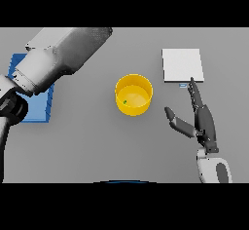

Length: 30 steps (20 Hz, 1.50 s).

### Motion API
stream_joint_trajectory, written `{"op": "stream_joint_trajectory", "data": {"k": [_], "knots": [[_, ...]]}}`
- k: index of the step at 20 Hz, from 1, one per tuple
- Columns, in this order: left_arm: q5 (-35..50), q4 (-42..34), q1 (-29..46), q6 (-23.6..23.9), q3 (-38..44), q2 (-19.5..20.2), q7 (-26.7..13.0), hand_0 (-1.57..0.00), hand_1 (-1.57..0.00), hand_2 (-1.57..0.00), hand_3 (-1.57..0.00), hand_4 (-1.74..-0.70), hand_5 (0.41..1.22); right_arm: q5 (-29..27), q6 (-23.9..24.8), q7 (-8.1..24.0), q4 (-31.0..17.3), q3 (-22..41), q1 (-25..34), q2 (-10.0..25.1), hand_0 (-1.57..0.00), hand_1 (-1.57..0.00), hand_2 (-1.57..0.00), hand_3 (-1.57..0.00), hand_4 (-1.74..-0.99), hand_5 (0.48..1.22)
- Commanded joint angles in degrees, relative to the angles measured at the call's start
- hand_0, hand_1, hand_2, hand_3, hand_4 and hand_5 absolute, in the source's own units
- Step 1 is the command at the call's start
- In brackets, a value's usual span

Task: Pick up the red beaker and tilt it to pour out 1 green nut into yellow bowl. Pick up the yellow bowl and place it on the metallic measuring scale.

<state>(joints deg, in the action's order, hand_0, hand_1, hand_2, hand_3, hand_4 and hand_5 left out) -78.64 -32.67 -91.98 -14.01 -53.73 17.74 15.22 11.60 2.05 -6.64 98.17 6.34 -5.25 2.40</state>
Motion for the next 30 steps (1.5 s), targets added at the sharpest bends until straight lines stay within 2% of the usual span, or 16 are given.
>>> {"op": "stream_joint_trajectory", "data": {"k": [1, 2, 4, 7, 9, 12, 14, 17, 20, 25, 27, 30], "knots": [[1.81, 2.20, -1.47, -0.47, 2.82, 0.70, -0.87, -1.57, -1.57, -1.57, -1.57, -1.72, 1.221, -0.09, -0.19, 0.12, -0.16, 0.26, -0.21, -0.26, 0.00, 0.00, 0.00, 0.00, -1.117, 0.554], [3.74, 4.35, -2.75, -1.46, 5.92, 1.18, -3.26, -1.57, -1.57, -1.57, -1.57, -1.73, 1.221, -1.20, -1.02, 0.30, -0.25, 0.09, 0.45, -0.24, 0.00, 0.00, 0.00, 0.00, -1.105, 0.559], [10.85, 8.84, -3.85, -4.06, 14.95, 3.39, -7.32, -1.57, -1.57, -1.57, -1.52, -1.73, 1.221, -0.57, -1.22, -1.36, -0.60, 0.40, -0.29, 0.28, 0.00, 0.00, 0.00, 0.00, -1.102, 0.572], [22.85, 14.33, -3.23, -4.80, 28.96, 8.67, -11.40, -1.57, -1.57, -1.57, -1.51, -1.74, 1.221, -0.62, -1.34, -0.63, -1.28, 0.45, 0.62, 0.36, 0.00, 0.00, 0.00, 0.00, -1.114, 0.578], [29.66, 17.03, -0.59, -3.42, 36.13, 12.15, -12.31, -1.57, -1.57, -1.57, -1.53, -1.74, 1.221, -0.18, -1.25, -0.82, -1.13, 0.71, 1.17, 0.56, 0.00, 0.00, 0.00, 0.00, -1.121, 0.588], [37.85, 18.48, 5.24, 0.65, 43.94, 15.78, -15.69, -1.57, -1.57, -1.57, -1.55, -1.74, 1.221, 0.52, -1.04, -1.50, -0.95, 0.80, 0.83, 1.15, 0.00, 0.00, 0.00, 0.00, -1.127, 0.606], [41.33, 18.31, 10.45, 4.00, 46.52, 16.21, -20.68, -1.57, -1.57, -1.57, -1.56, -1.74, 1.221, 0.69, -1.25, -1.30, -1.44, 0.87, 1.21, 1.42, 0.00, 0.00, 0.00, 0.00, -1.132, 0.621], [47.14, 15.33, 18.01, 10.44, 50.83, 16.81, -24.41, -1.57, -1.57, -1.57, -1.56, -1.74, 1.221, 0.65, -1.77, -0.21, -2.04, 0.85, 1.73, 1.91, 0.00, 0.00, 0.00, 0.00, -1.134, 0.632], [52.50, 10.96, 24.83, 13.49, 54.62, 16.70, -30.68, -1.57, -1.57, -1.57, -1.57, -1.74, 1.221, -0.20, -2.34, -0.66, -2.14, 0.56, 2.11, 2.17, 0.00, 0.00, 0.00, 0.00, -1.133, 0.655], [59.64, -6.00, 42.93, 16.79, 56.36, 14.23, -34.61, -1.57, -1.57, -1.57, -1.57, -1.74, 1.221, -0.32, -2.76, -2.41, -1.89, 0.57, 1.27, 2.68, 0.00, 0.00, 0.00, 0.00, -1.151, 0.676], [61.44, -13.06, 49.53, 17.88, 56.38, 13.04, -36.31, -1.57, -1.57, -1.57, -1.57, -1.74, 1.221, -0.34, -2.75, -2.14, -1.90, 0.24, 1.16, 3.18, 0.00, 0.00, 0.00, 0.00, -1.166, 0.676], [63.26, -20.84, 56.32, 19.00, 56.26, 11.56, -39.70, -1.57, -1.57, -1.57, -1.57, -1.74, 1.098, -0.64, -2.69, -2.11, -1.92, 0.19, 1.25, 2.86, 0.00, 0.00, 0.00, 0.00, -1.171, 0.677]]}}
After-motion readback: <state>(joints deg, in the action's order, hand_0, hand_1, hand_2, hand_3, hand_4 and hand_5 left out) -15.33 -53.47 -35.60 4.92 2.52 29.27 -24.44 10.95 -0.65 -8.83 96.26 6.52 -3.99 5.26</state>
